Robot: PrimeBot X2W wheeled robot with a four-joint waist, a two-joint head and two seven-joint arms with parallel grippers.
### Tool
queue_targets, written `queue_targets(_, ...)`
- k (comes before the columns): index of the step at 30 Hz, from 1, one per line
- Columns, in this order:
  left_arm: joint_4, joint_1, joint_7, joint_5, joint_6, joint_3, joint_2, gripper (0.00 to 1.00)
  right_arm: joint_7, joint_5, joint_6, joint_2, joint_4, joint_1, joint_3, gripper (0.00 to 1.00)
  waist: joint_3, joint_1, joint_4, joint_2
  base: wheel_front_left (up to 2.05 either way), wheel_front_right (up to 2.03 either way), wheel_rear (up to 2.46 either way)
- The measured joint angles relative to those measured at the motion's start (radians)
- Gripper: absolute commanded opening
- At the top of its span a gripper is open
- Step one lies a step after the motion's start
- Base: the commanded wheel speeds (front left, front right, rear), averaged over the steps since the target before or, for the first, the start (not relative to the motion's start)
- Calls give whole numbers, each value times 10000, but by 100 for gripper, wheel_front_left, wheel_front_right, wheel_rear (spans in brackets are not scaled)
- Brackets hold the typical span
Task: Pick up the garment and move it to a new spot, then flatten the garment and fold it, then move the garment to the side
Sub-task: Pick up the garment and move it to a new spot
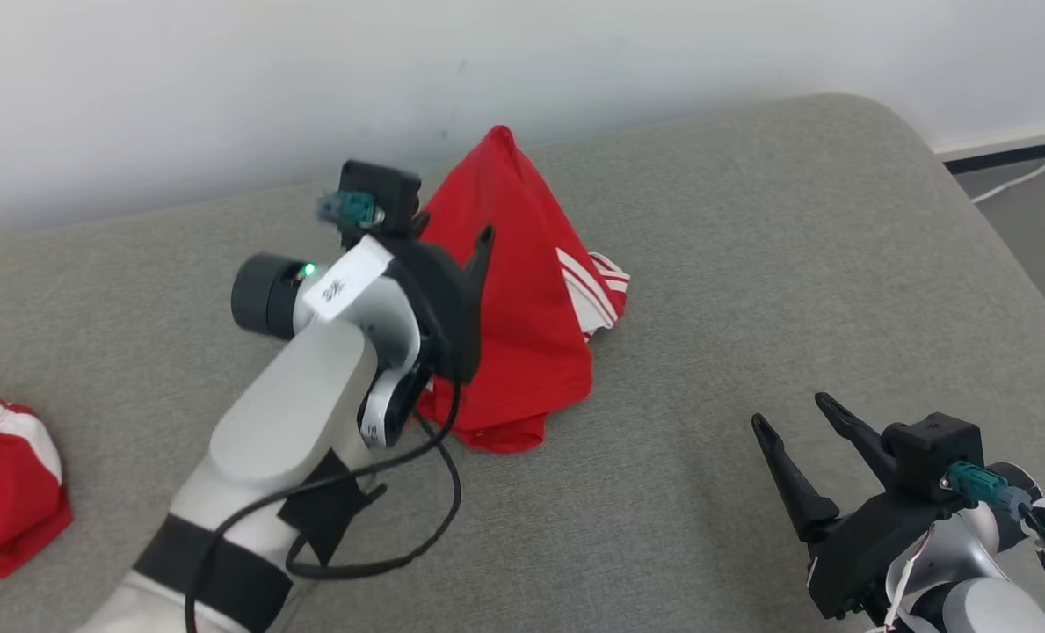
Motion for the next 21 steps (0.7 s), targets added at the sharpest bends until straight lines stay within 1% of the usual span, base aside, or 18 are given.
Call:
queue_targets(4, -313, 906, -445, -301, 2, 138, 117, 100, -4, 0, 27, -12, 146, 18, -6, 100, -101, -1, 263, 0, 0, 0, 0)
queue_targets(7, -577, 1674, -755, -357, -31, 109, 454, 100, -54, 13, 27, -10, 240, 113, -25, 100, -227, -1, 463, 0, 0, 0, 0)
queue_targets(10, -809, 2381, -986, -393, -236, -35, 679, 100, -77, 29, 23, -19, 311, 302, -81, 100, -378, -1, 672, 0, 0, 0, 0)
queue_targets(14, -1028, 2968, -1120, -372, -456, -407, 583, 100, -79, 44, -52, -38, 359, 706, -130, 100, -569, -3, 973, 0, 0, 0, 0)
queue_targets(18, -1206, 3227, -1197, -245, -470, -746, 560, 100, -75, 44, -48, 46, 376, 693, 94, 100, -765, -3, 1176, 0, 0, 0, 0)
queue_targets(21, -1287, 3232, -1198, 46, -533, -1062, 514, 100, -65, 42, 10, 138, 393, 660, 255, 100, -842, -3, 1182, -1, 0, 0, 0)
